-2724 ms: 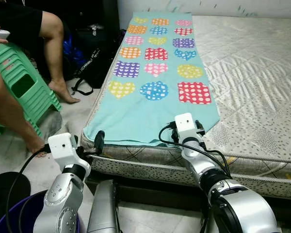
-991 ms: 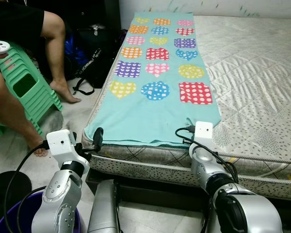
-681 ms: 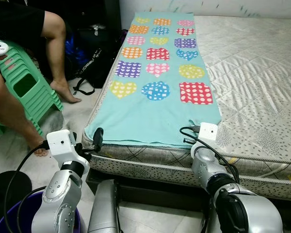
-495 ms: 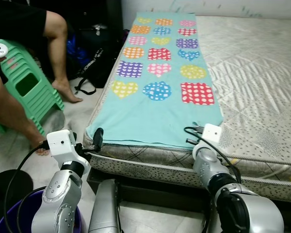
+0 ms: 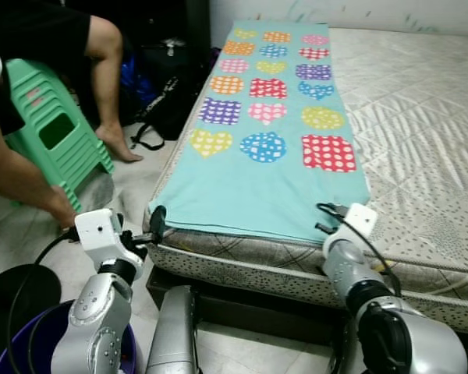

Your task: Clean up the room

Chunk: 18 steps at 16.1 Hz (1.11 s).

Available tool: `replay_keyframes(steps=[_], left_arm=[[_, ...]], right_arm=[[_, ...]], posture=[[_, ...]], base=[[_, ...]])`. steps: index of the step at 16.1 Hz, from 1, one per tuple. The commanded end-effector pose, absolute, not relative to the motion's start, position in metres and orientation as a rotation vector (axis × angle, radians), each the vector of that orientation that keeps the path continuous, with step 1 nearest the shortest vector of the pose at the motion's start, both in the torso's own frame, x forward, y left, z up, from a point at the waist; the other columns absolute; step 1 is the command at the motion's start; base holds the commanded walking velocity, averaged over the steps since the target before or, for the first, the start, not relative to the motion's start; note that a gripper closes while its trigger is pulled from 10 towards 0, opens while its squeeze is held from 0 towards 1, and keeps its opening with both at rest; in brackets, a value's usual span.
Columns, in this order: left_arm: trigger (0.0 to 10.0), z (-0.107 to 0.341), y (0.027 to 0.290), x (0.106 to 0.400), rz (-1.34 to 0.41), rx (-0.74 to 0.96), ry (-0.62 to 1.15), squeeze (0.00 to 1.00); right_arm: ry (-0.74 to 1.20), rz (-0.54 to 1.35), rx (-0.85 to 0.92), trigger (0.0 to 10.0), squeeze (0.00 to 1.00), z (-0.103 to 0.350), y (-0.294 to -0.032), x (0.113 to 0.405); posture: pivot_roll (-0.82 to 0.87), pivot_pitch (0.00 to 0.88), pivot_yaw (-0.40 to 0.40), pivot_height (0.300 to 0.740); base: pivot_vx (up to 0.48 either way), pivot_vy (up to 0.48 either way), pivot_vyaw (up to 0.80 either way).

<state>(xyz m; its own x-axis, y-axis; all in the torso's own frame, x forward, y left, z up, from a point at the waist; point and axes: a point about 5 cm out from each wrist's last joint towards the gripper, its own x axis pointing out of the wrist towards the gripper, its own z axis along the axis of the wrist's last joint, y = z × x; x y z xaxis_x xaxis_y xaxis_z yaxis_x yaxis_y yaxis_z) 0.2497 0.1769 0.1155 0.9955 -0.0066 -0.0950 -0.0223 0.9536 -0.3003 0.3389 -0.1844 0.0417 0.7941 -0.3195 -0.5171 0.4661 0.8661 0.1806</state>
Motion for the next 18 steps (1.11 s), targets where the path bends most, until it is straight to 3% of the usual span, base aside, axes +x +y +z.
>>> replay_keyframes(steps=[1, 5, 8, 11, 12, 16, 18], left_arm=[[10.0, 0.115, 0.179, 0.25, 0.024, -0.307, 0.099, 0.0], [10.0, 0.114, 0.177, 0.25, 0.016, -0.311, 0.096, 0.0], [10.0, 0.113, 0.175, 0.25, 0.009, -0.315, 0.1, 0.0], [10.0, 0.112, 0.177, 0.25, 0.01, -0.31, 0.106, 0.0], [10.0, 0.112, 0.178, 0.25, 0.012, -0.309, 0.108, 0.0], [10.0, 0.11, 0.177, 0.247, 0.015, -0.308, 0.119, 0.0], [10.0, 0.109, 0.177, 0.247, 0.014, -0.308, 0.123, 0.0]], right_arm=[[0.45, -0.407, 0.338, 0.0, 0.0, 0.045, -0.19, 0.34], [0.144, -0.281, 0.301, 0.0, 0.0, 0.089, -0.197, 0.36], [0.115, -0.323, 0.232, 0.0, 0.0, 0.093, -0.215, 0.358], [0.273, -0.449, 0.18, 0.1, 0.0, 0.07, -0.238, 0.342], [0.337, -0.438, 0.173, 1.1, 0.0, 0.062, -0.237, 0.339], [0.441, -0.398, 0.141, 0.0, 0.0, 0.048, -0.233, 0.33], [0.452, -0.414, 0.121, 0.0, 0.0, 0.047, -0.24, 0.325]], posture=[[0.11, 0.0, 0.037, 0.486], [0.09, 0.0, 0.045, 0.486], [0.08, 0.0, 0.049, 0.486], [0.08, 0.0, 0.049, 0.486], [0.08, 0.0, 0.049, 0.486], [0.08, 0.0, 0.049, 0.486], [0.08, 0.0, 0.046, 0.486]], base=[[0.0, 0.0, 0.0], [0.0, 0.0, 0.0], [0.0, 0.0, 0.0], [0.0, 0.0, 0.0], [0.0, 0.0, 0.0], [0.0, 0.0, 0.0], [0.0, 0.0, 0.0]])
